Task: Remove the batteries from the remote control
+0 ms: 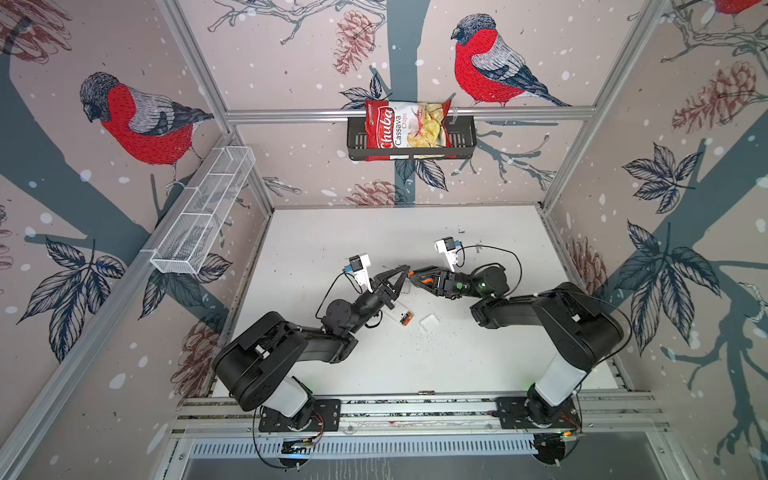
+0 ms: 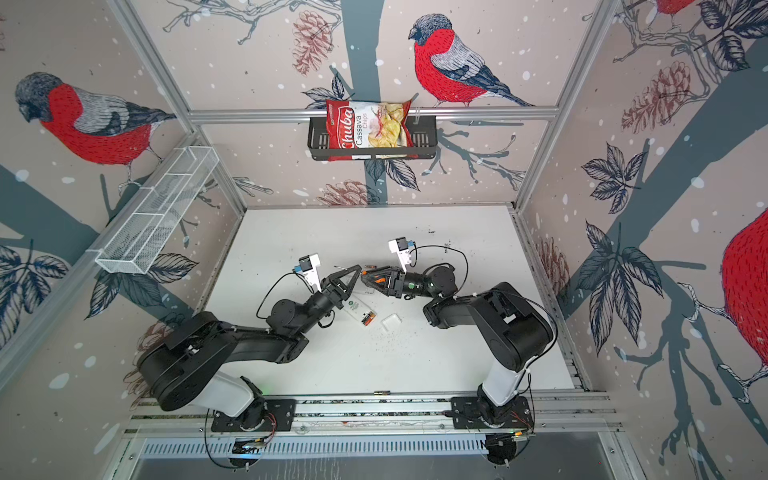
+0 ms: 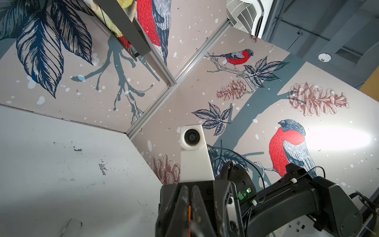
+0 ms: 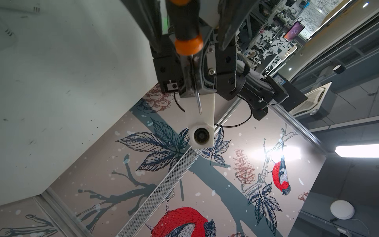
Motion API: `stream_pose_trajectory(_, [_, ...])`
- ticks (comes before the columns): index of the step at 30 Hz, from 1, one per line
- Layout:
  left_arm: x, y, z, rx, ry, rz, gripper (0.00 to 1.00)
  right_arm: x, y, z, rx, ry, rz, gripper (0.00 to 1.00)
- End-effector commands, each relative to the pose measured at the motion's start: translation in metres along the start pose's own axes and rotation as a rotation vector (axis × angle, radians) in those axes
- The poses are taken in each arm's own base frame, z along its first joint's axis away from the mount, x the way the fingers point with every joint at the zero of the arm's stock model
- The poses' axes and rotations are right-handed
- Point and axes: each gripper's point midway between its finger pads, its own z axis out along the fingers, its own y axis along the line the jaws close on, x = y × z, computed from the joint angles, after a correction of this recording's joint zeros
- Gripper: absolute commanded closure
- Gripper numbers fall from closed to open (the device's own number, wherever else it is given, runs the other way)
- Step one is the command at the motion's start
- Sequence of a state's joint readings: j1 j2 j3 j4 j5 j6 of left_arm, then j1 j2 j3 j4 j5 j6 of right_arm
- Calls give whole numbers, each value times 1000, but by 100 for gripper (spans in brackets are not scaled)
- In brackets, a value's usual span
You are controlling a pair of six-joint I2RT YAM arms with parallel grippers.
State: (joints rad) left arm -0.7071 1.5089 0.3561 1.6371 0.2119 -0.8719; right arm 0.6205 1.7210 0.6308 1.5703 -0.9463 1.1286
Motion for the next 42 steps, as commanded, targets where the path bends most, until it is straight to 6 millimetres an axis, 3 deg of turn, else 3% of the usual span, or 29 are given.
stream_pose_trajectory(1, [-16, -28, -4, 122, -60, 53, 100, -12, 23, -2, -75, -36, -102, 63])
stream_pose_trajectory(12, [-12, -24, -8, 116, -50, 51, 100, -16, 21, -6, -77, -79, -87, 80])
stream_pose_trajectory(13, [-11, -24, -7, 117, -46, 53, 100, -16, 21, -7, -76, -79, -89, 80])
stream_pose_trajectory(16, [-12, -27, -7, 128, -47, 58, 100, -15, 17, -7, -63, -81, -83, 65])
stream_pose_trajectory(18, [-12, -26, -7, 128, -46, 57, 100, -16, 17, -8, -58, -91, -85, 64])
stream_pose_trajectory(27, [-11, -24, -9, 114, -48, 57, 100, -16, 18, -9, -60, -97, -88, 85])
stream_pose_trajectory(30, [-11, -23, -9, 111, -48, 56, 100, -15, 17, -10, -56, -96, -85, 99])
stream_pose_trajectory(34, [-10, -21, -7, 109, -46, 50, 100, -13, 14, -11, -44, -92, -86, 100])
stream_pose_trajectory(35, [-9, -21, -6, 110, -43, 46, 93, -12, 13, -11, -39, -92, -87, 100])
stream_pose_trajectory(36, [-9, -20, -6, 108, -41, 42, 75, -12, 13, -12, -33, -92, -91, 100])
stream_pose_trajectory(38, [-10, -18, -6, 108, -39, 36, 25, -10, 9, -15, -9, -89, -92, 100])
stream_pose_trajectory(39, [-10, -18, -7, 106, -40, 33, 10, -9, 8, -16, 3, -88, -93, 100])
stream_pose_trajectory(40, [-12, -18, -9, 103, -46, 35, 3, -8, 4, -19, 25, -83, -93, 100])
stream_pose_trajectory(42, [-16, -19, -13, 96, -44, 38, 2, -3, -4, -25, 85, -67, -91, 100])
